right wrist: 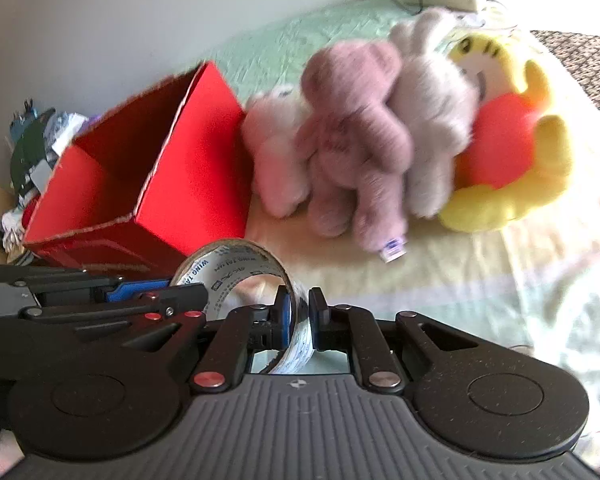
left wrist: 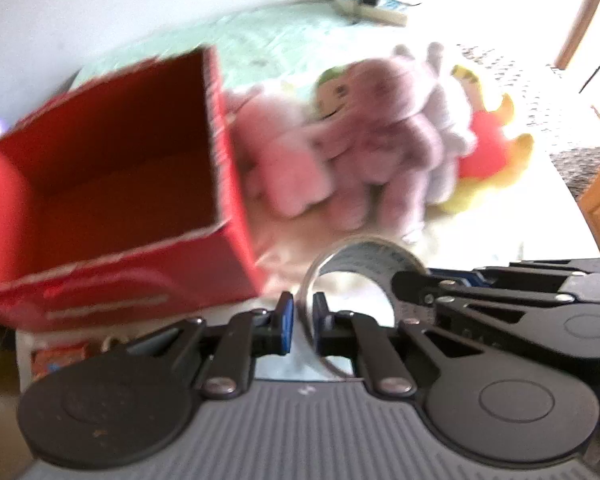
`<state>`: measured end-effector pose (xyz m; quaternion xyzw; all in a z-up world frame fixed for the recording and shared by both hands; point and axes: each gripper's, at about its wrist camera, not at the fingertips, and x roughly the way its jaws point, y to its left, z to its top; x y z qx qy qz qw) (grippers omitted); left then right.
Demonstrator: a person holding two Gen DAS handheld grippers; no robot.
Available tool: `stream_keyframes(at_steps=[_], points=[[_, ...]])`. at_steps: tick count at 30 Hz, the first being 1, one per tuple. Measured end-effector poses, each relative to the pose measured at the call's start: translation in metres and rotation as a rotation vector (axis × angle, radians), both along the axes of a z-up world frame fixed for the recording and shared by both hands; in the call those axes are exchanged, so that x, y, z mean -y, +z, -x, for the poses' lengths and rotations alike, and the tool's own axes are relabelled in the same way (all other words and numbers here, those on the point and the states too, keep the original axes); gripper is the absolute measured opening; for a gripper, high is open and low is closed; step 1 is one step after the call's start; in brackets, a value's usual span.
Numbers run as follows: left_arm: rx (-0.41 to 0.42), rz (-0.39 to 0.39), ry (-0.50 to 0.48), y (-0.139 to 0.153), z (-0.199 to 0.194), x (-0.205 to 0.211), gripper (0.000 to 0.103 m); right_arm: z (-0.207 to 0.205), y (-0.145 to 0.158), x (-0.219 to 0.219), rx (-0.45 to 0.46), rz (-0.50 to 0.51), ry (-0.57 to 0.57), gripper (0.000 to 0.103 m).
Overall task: Organize objects
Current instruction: 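Close the right gripper on the tape roll's rim and lift it, then carry the tape roll with the right gripper over the red box and lower it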
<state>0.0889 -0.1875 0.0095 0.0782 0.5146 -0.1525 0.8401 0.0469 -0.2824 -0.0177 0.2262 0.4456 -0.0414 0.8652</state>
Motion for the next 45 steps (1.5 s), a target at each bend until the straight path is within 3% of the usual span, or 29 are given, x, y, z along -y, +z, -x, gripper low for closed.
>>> stream_keyframes(at_steps=[8, 14, 19, 24, 29, 35, 42, 45], points=[[0.116, 0.042, -0.130, 0.047, 0.002, 0.033, 0.005, 0.020, 0.041, 0.023, 0.105, 0.044, -0.102, 0.011], [0.254, 0.048, -0.163, 0.088, -0.009, 0.028, 0.005, -0.004, 0.080, 0.011, 0.225, 0.121, -0.115, 0.011], [0.341, 0.042, -0.129, 0.122, -0.034, -0.009, 0.005, -0.043, 0.107, -0.010, 0.297, 0.153, -0.061, 0.011], [0.362, 0.019, -0.062, 0.131, -0.066, -0.059, 0.005, -0.100, 0.109, -0.044, 0.279, 0.140, 0.022, 0.011], [0.264, 0.036, -0.004, 0.109, -0.108, -0.113, 0.005, -0.151, 0.090, -0.079, 0.183, 0.152, 0.112, 0.011], [0.121, 0.067, 0.012, 0.058, -0.146, -0.154, 0.005, -0.199, 0.052, -0.097, 0.027, 0.194, 0.179, 0.011], [-0.019, 0.104, 0.005, 0.002, -0.170, -0.172, 0.005, -0.230, 0.016, -0.113, -0.123, 0.248, 0.234, 0.011], [-0.052, 0.096, 0.012, -0.014, -0.177, -0.175, 0.015, -0.237, 0.004, -0.114, -0.154, 0.256, 0.234, 0.011]])
